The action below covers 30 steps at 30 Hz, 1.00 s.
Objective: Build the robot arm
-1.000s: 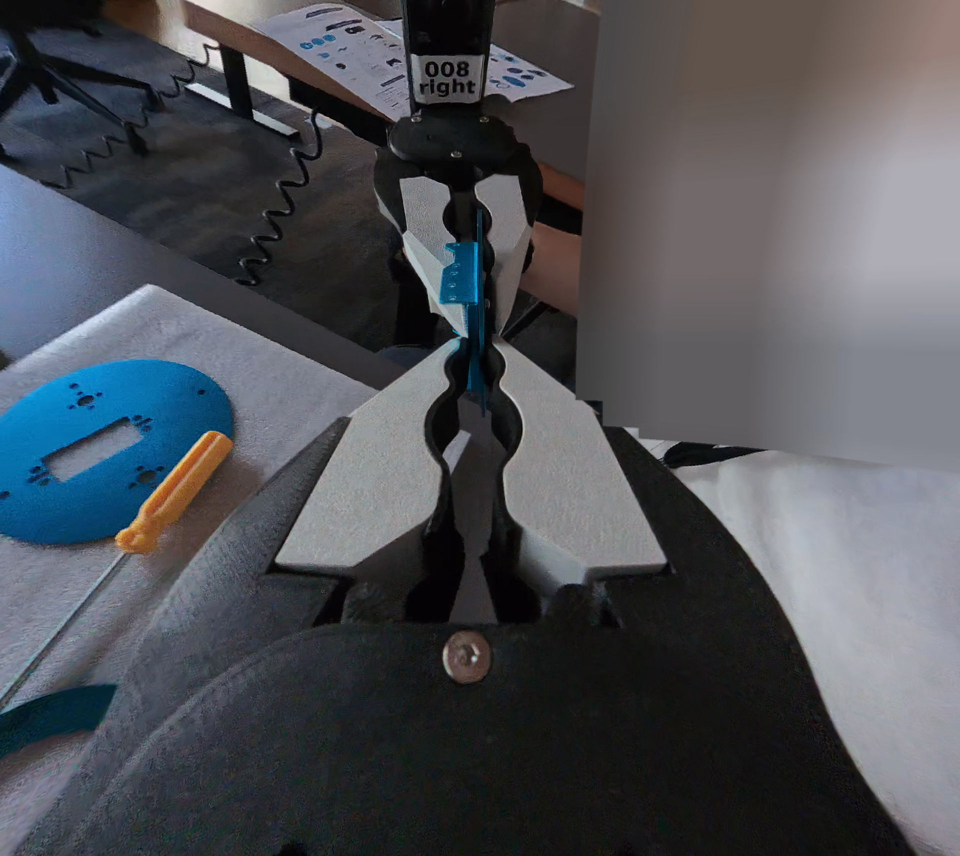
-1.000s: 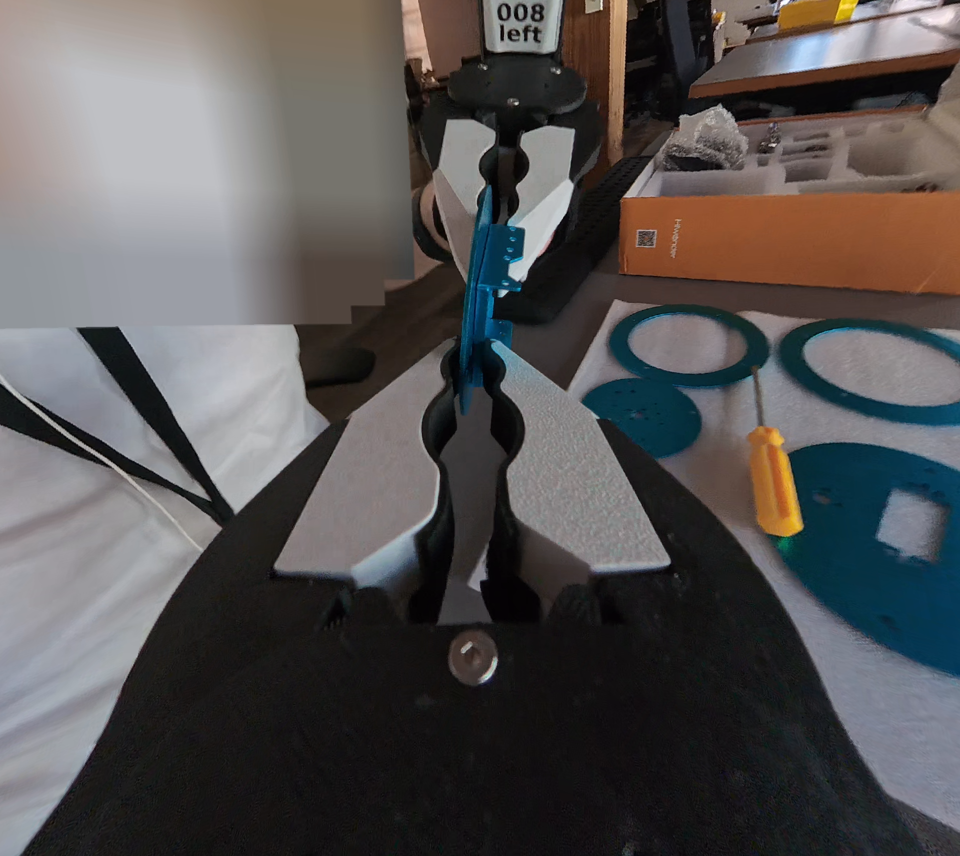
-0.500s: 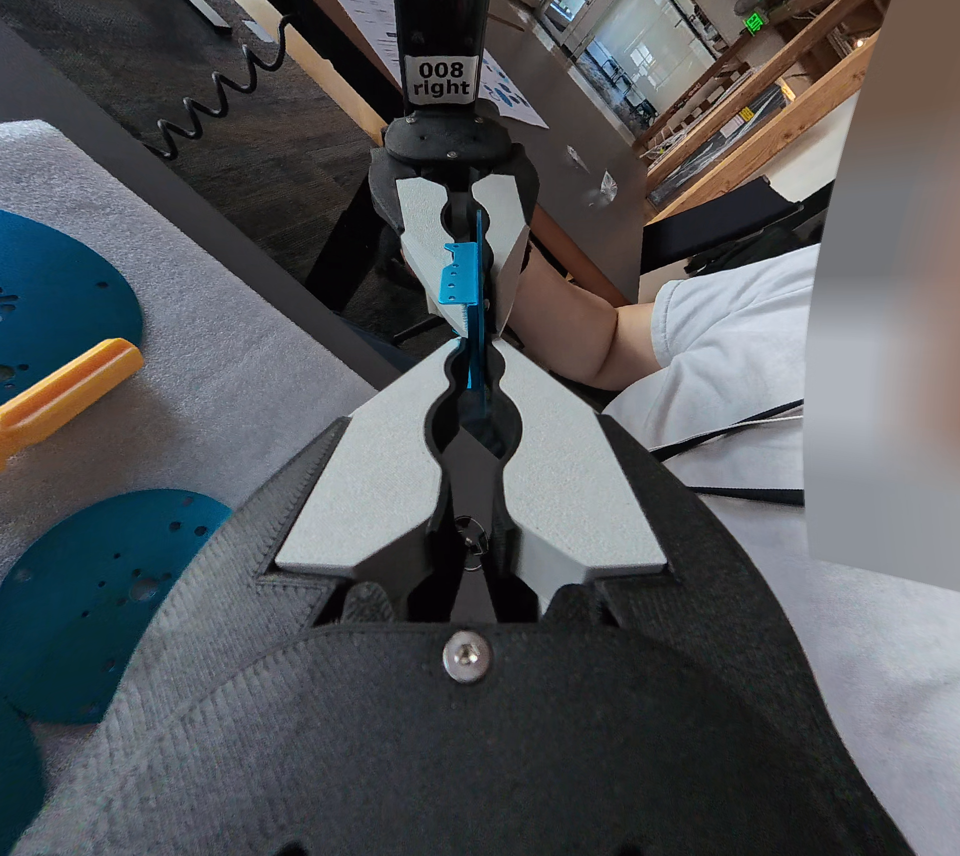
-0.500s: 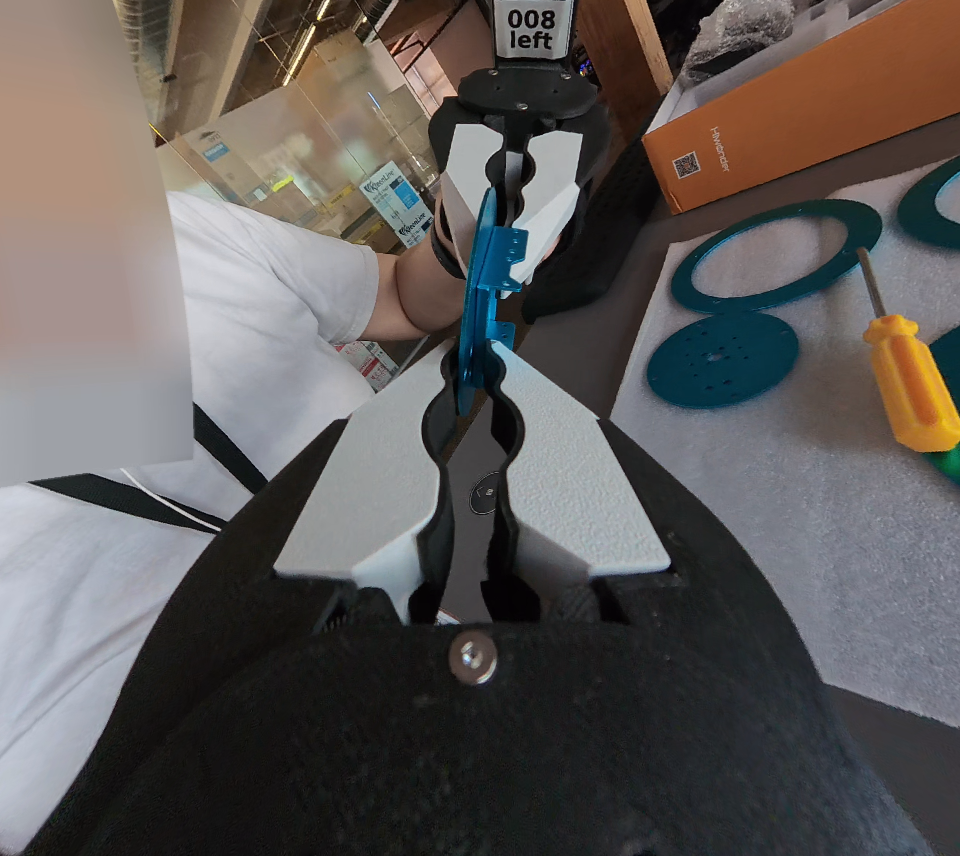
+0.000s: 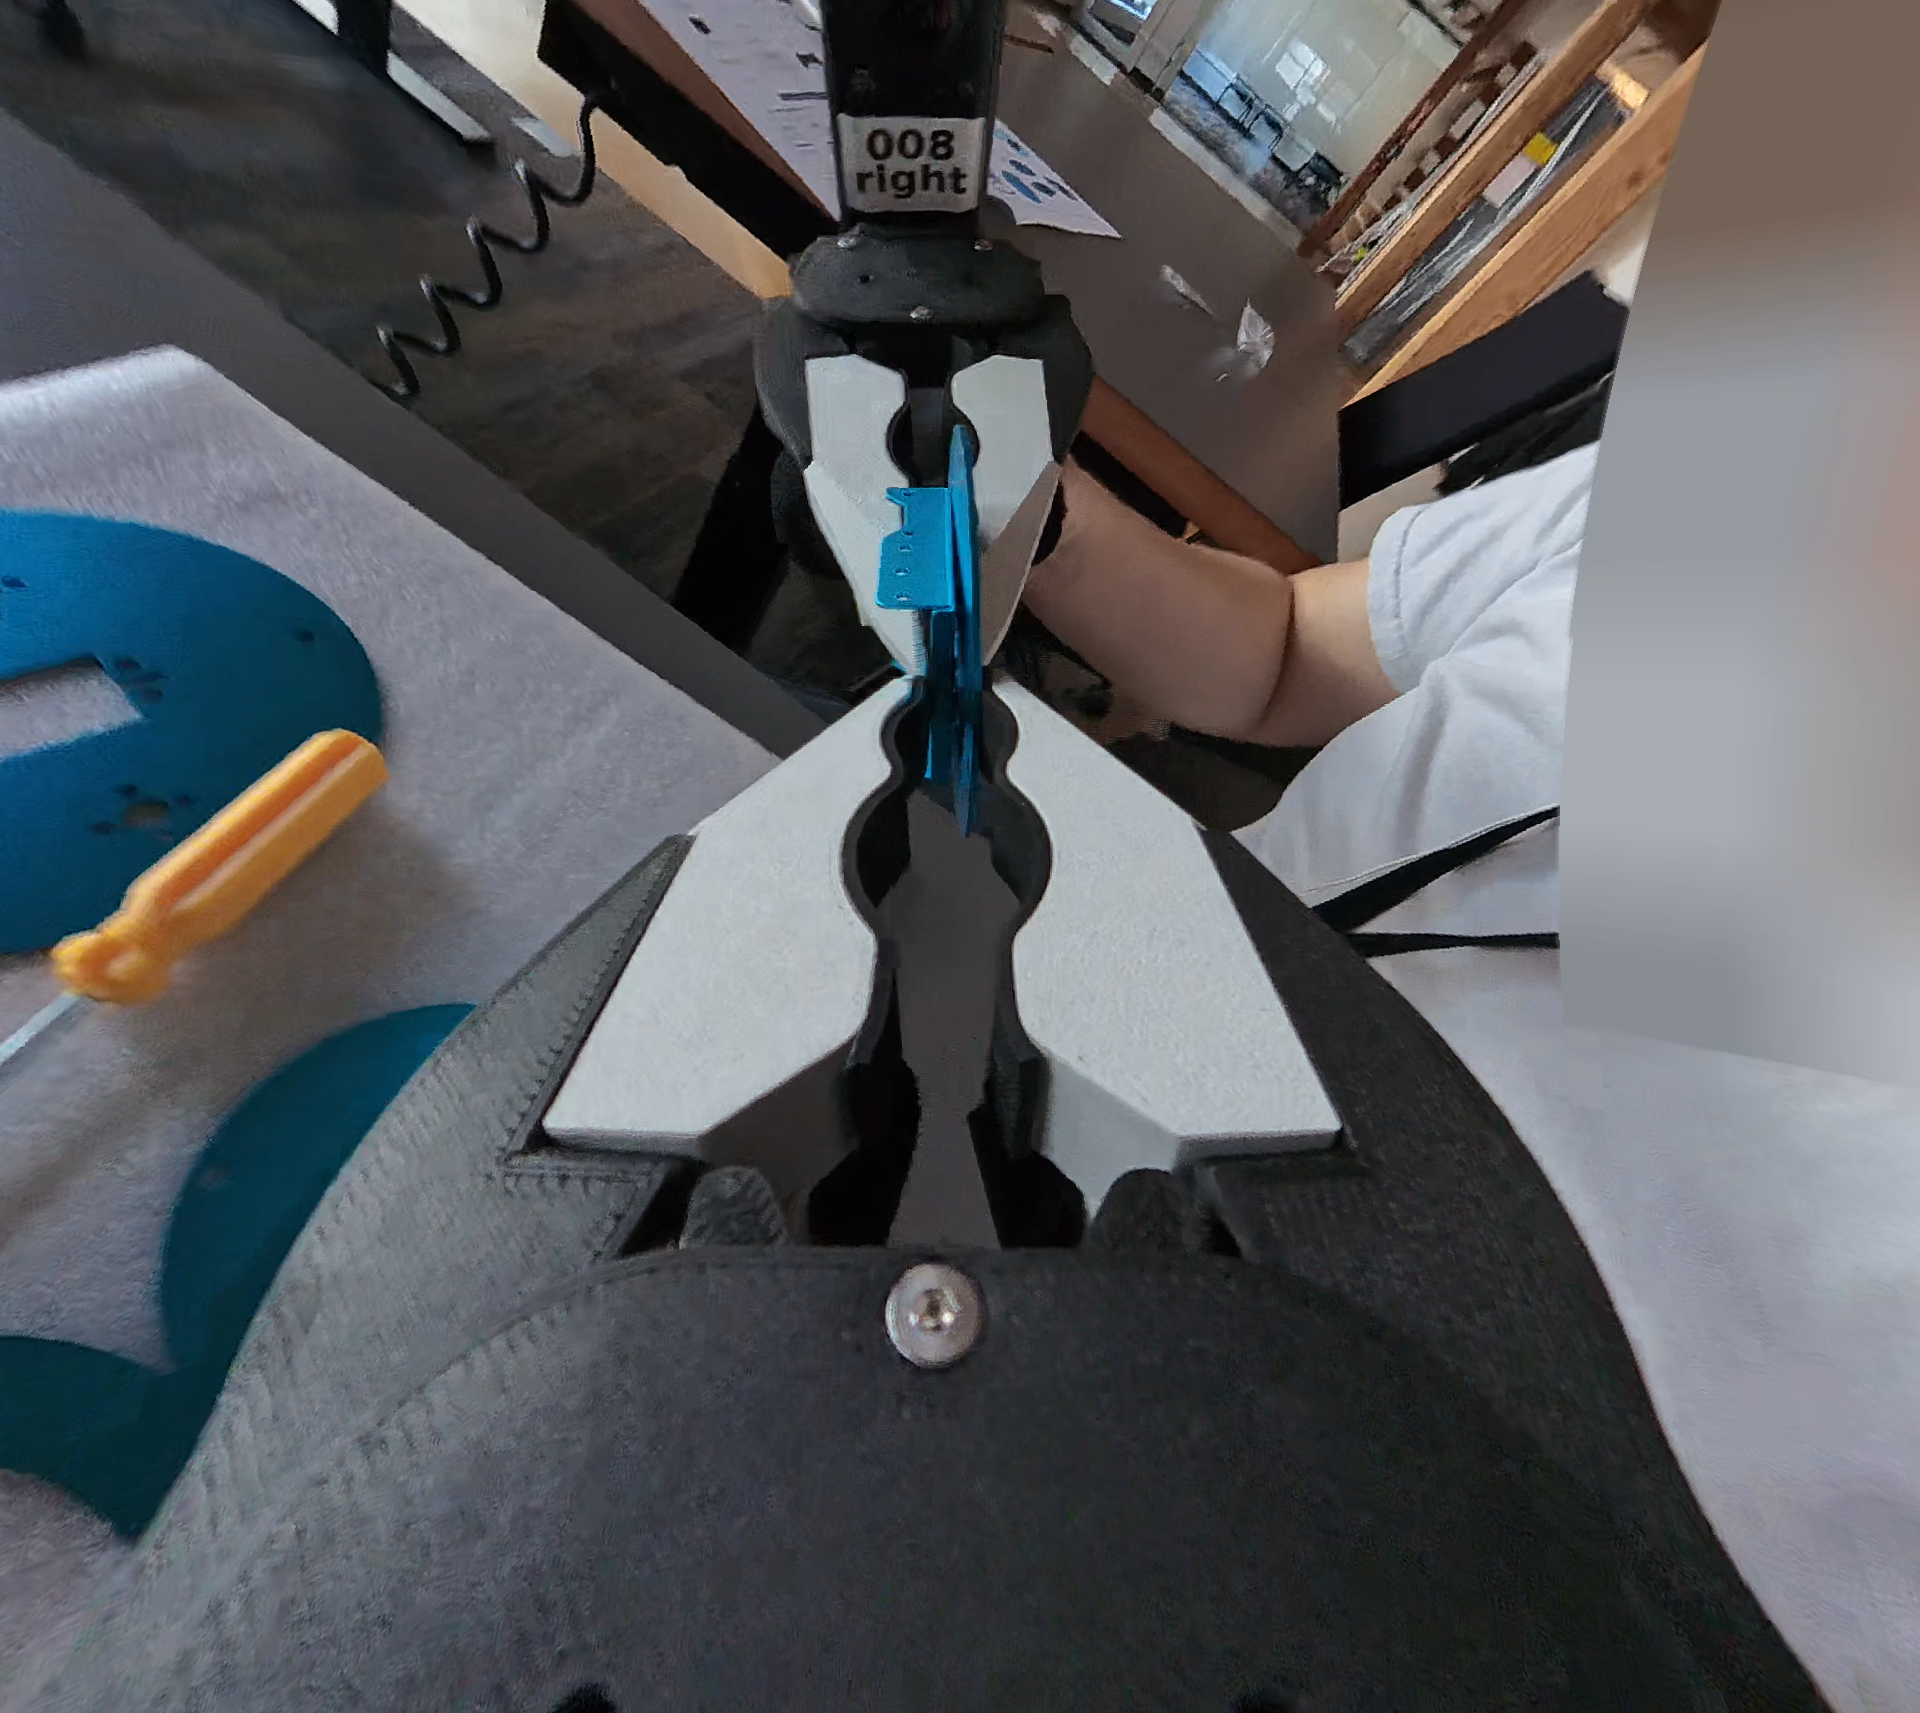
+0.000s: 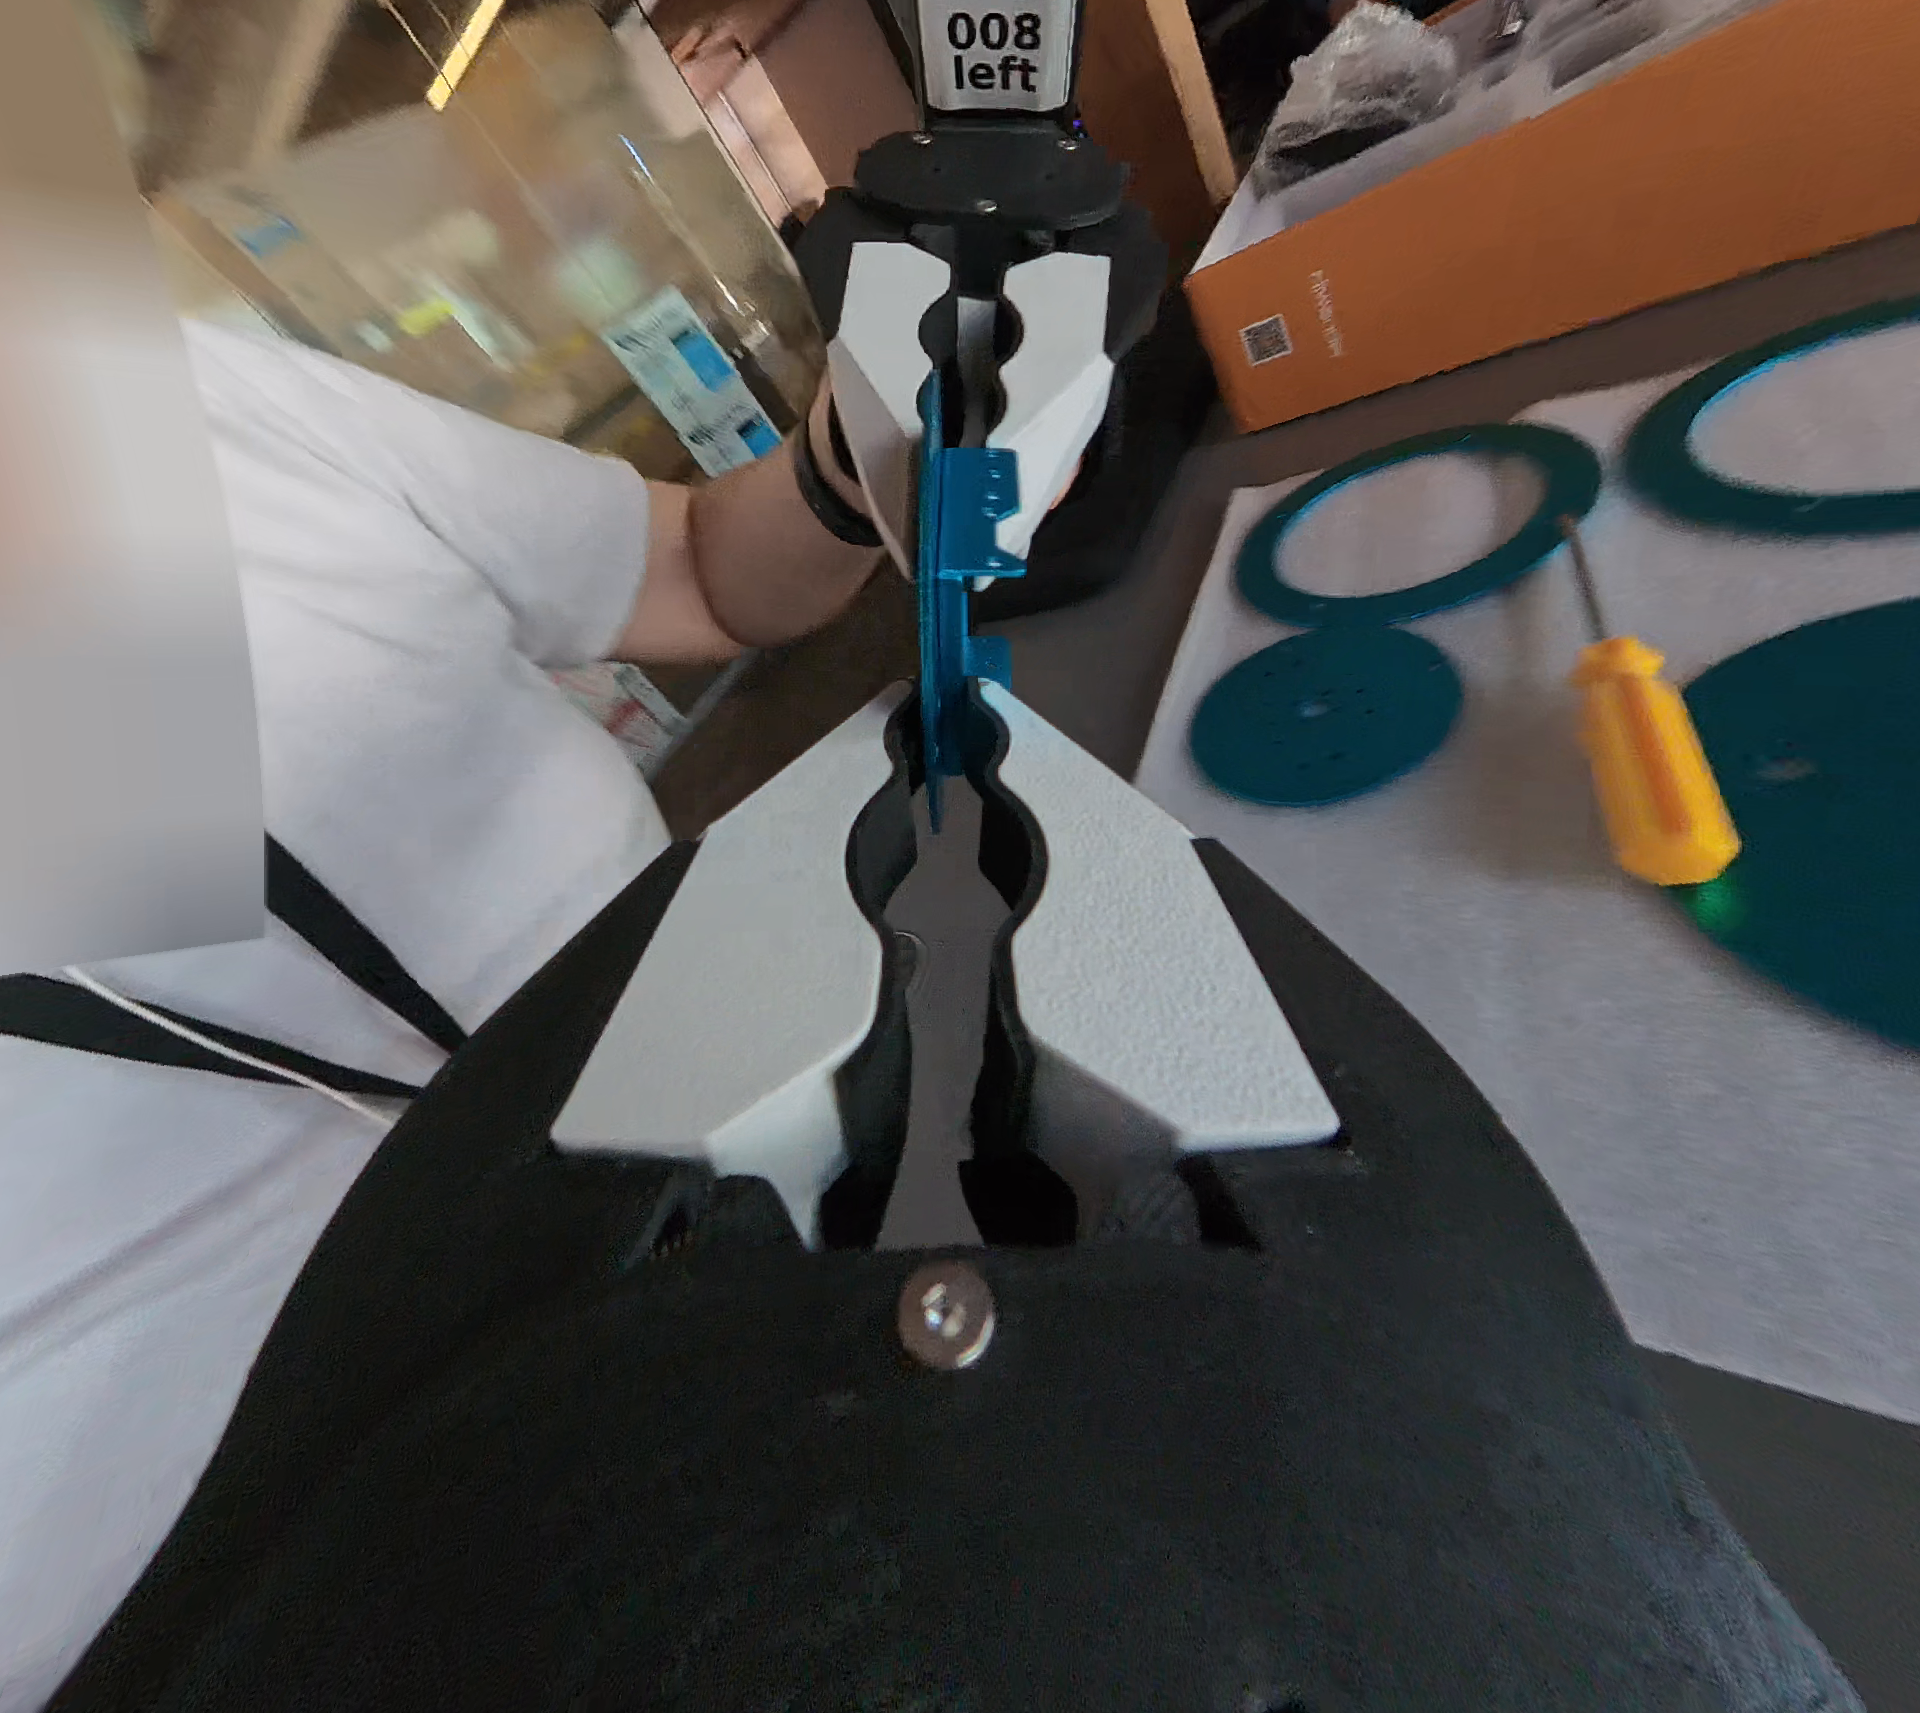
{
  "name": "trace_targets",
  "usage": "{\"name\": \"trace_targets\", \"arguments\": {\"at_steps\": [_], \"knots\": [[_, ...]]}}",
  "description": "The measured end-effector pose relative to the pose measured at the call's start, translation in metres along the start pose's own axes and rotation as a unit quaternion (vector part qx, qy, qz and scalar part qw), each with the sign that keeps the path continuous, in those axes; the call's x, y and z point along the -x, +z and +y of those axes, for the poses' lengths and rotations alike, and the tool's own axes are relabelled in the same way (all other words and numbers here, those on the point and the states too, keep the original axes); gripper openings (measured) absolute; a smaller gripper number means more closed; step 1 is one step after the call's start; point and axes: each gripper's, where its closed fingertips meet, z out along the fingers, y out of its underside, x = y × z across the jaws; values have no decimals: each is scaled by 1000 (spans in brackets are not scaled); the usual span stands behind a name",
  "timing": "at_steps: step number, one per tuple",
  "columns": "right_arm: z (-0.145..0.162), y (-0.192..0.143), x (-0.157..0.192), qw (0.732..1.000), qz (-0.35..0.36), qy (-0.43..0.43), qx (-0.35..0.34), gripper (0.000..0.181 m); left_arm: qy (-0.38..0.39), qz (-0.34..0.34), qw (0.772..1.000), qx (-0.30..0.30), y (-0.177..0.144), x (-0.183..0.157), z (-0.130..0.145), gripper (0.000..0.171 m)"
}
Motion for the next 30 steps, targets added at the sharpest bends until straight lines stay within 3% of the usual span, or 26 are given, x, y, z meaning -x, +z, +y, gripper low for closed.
{"name": "trace_targets", "arguments": {"at_steps": [2,5,8,10,13,15,18,23,26,30], "knots": [[1,0,-6,998,29,-57,21,3,30,-13,999,-11,-5,5,-2,20],[5,0,-22,985,86,-137,62,3,52,-31,998,-32,-21,12,-7,28],[9,0,-30,952,129,-262,92,3,73,-72,994,-33,-39,20,-3,28],[15,-2,-43,902,186,-365,135,3,89,-106,990,-27,-49,25,4,27],[19,-8,-66,783,279,-519,200,3,104,-154,983,-5,-53,33,20,27],[28,-6,-71,713,287,-592,242,3,103,-168,980,12,-50,36,34,28],[46,-4,-82,651,280,-640,297,3,120,-195,972,54,-39,46,56,34],[56,-1,-88,600,261,-680,330,3,183,-222,949,128,-16,63,81,40],[55,-2,-89,579,256,-692,346,4,226,-240,932,150,-1,67,87,33],[57,-3,-91,561,246,-702,364,5,311,-299,886,169,7,72,88,20]]}}
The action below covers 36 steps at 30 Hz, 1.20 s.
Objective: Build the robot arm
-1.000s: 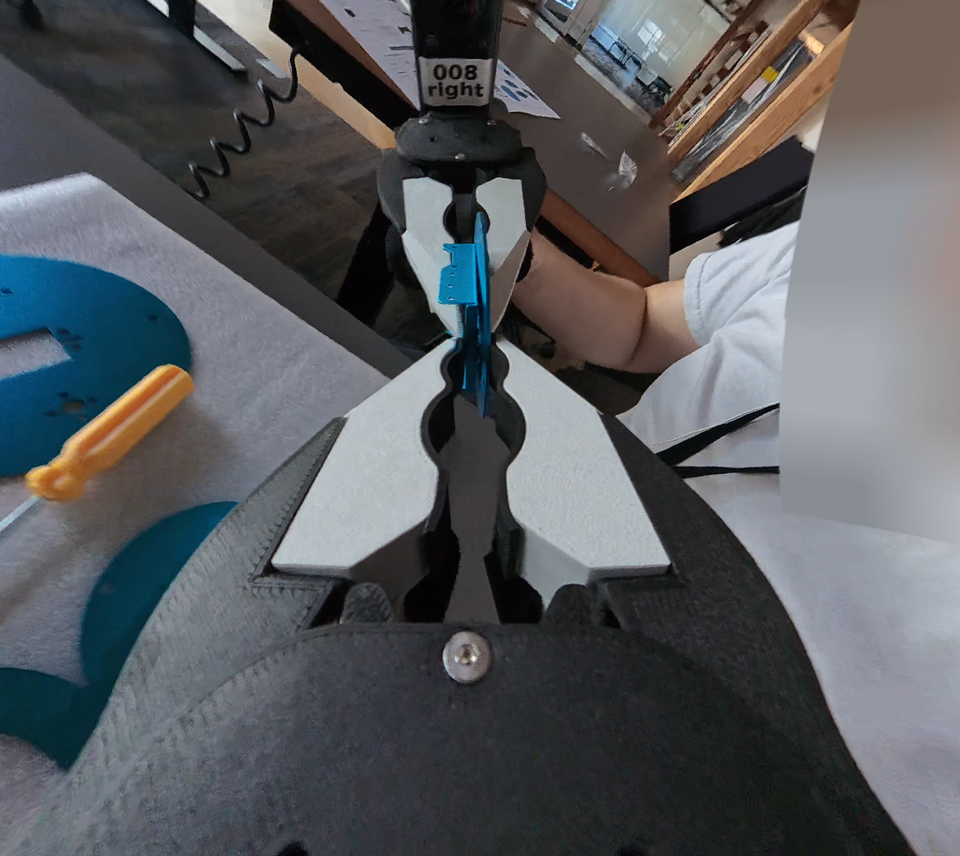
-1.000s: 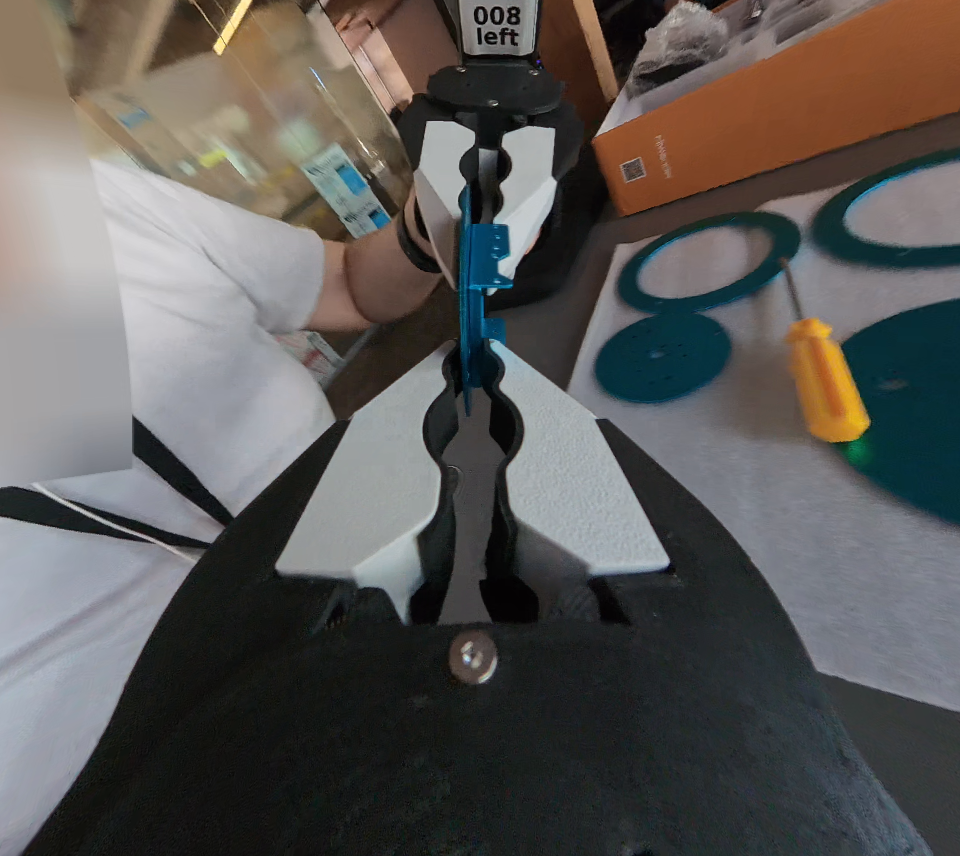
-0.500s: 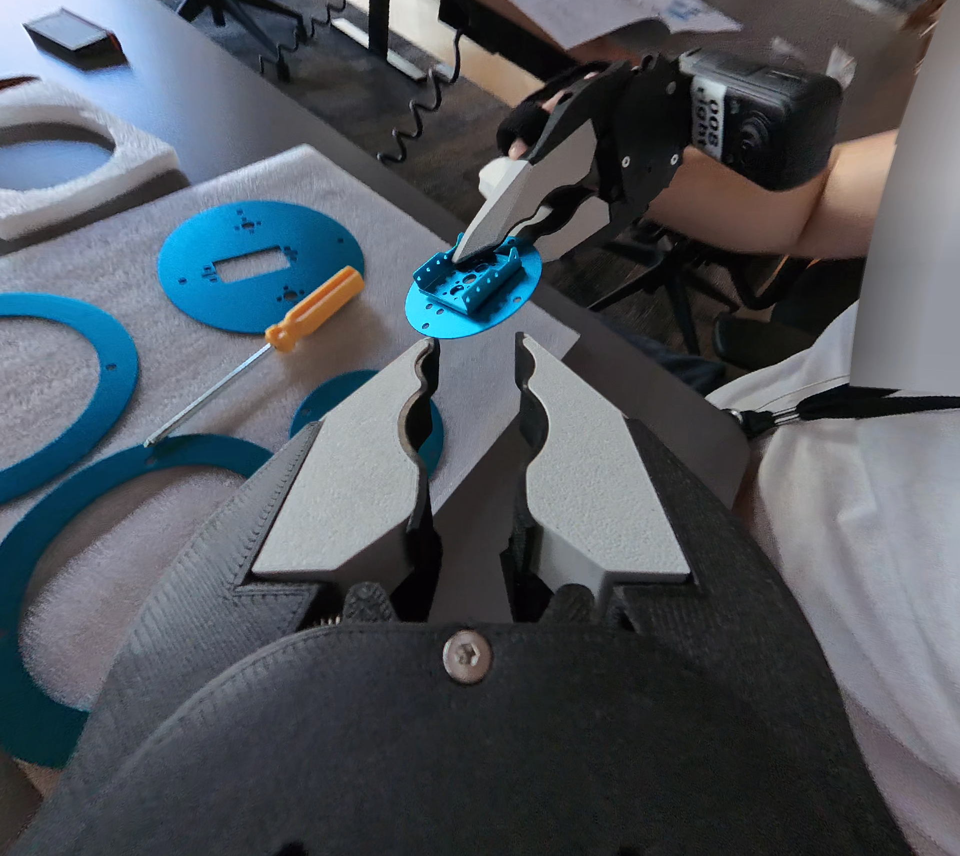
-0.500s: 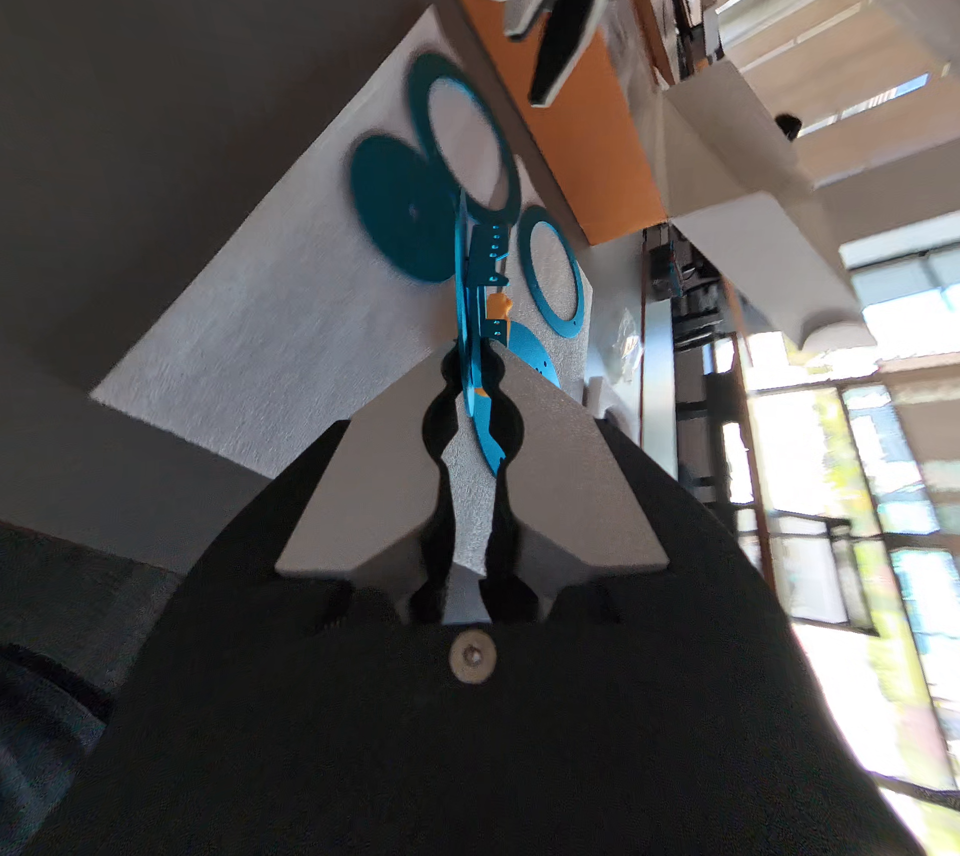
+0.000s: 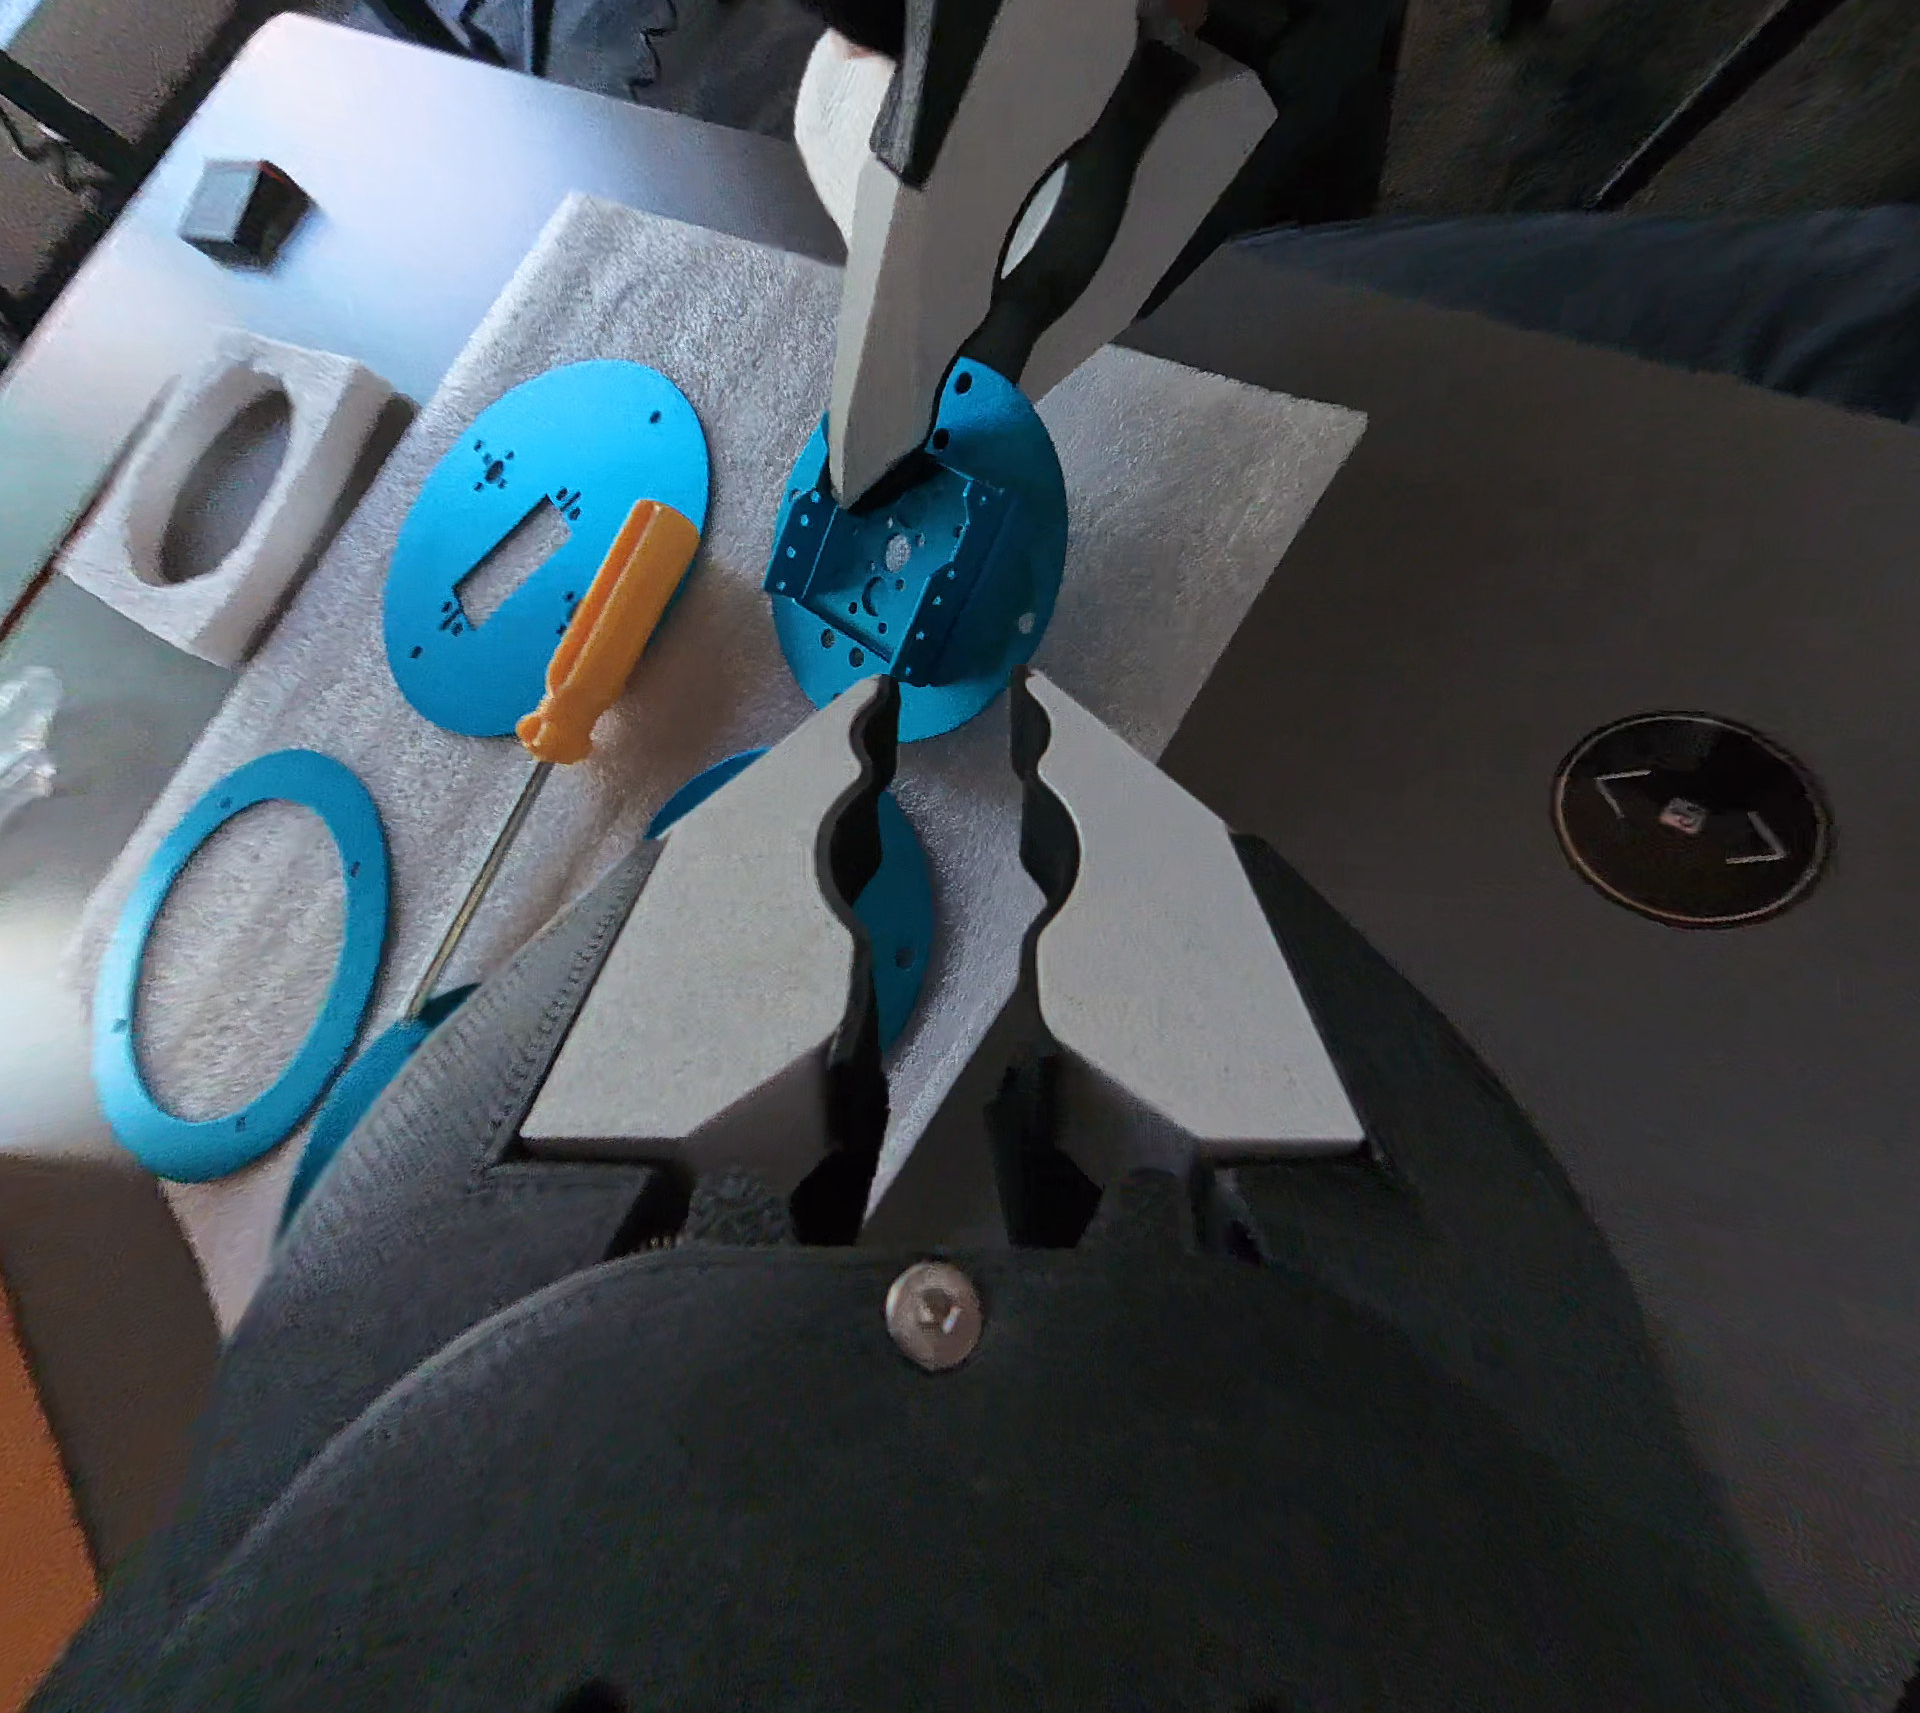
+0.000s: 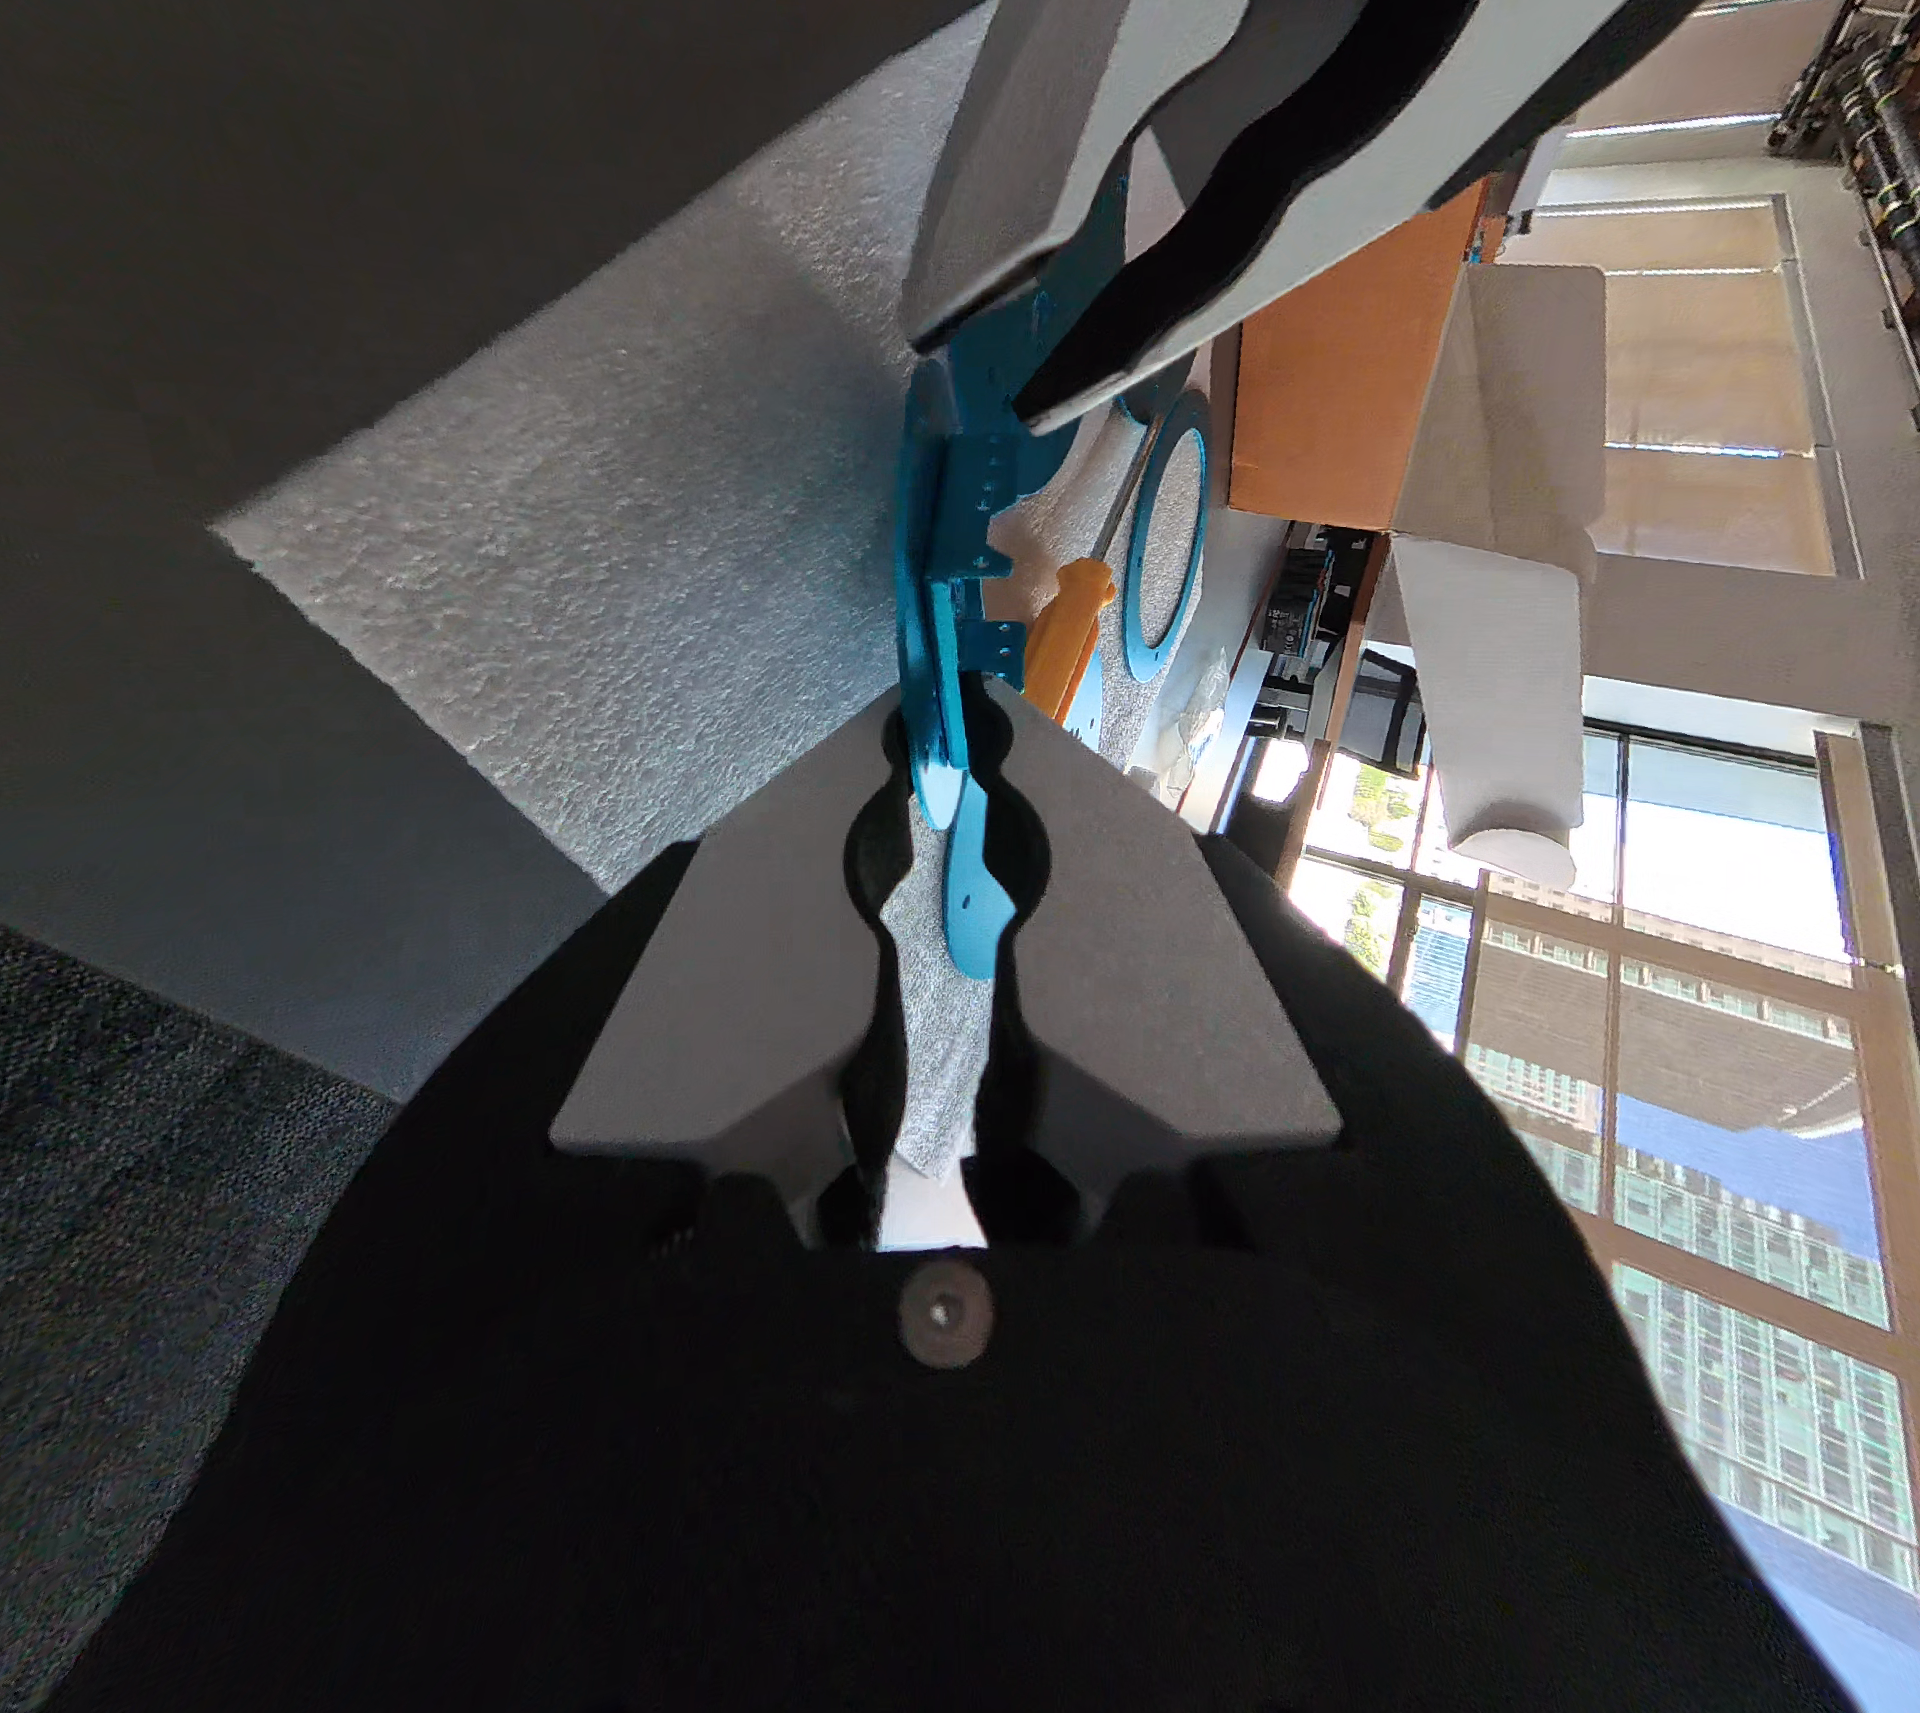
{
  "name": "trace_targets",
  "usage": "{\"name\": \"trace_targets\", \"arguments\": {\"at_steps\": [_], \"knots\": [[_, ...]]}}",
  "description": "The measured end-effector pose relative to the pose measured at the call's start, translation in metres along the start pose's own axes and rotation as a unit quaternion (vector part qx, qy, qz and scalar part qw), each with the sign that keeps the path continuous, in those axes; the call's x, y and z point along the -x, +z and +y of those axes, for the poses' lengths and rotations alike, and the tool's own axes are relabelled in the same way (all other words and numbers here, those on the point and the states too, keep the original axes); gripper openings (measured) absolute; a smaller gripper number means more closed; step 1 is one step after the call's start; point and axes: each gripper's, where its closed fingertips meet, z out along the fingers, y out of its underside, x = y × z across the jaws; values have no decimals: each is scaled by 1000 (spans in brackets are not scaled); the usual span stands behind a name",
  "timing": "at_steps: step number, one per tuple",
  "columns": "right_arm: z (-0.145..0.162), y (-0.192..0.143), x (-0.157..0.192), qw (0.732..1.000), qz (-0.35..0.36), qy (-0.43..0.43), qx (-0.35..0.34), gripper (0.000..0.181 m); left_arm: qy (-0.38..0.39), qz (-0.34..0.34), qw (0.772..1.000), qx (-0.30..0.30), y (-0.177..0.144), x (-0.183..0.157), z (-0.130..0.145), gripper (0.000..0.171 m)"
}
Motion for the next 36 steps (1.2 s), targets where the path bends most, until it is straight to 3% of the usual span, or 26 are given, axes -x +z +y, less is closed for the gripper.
{"name": "trace_targets", "arguments": {"at_steps": [5,9,13,17,22,26,36], "knots": [[1,2,8,1000,-18,1,6,9,146,-56,988,8,7,-9,-7,1],[1,2,6,1000,-21,10,5,12,234,-75,969,31,12,-13,-4,0],[1,2,6,999,-28,16,3,12,250,-67,965,40,10,-14,-5,0],[1,3,8,999,-30,12,4,9,209,-30,977,25,4,-23,-11,13],[1,2,5,999,-31,42,-3,12,280,-77,955,57,16,-15,-3,5],[5,1,7,999,-30,33,4,11,294,-109,948,58,19,-12,-5,3],[7,-12,10,999,-42,19,10,22,263,-91,959,58,21,-12,-3,4]]}}
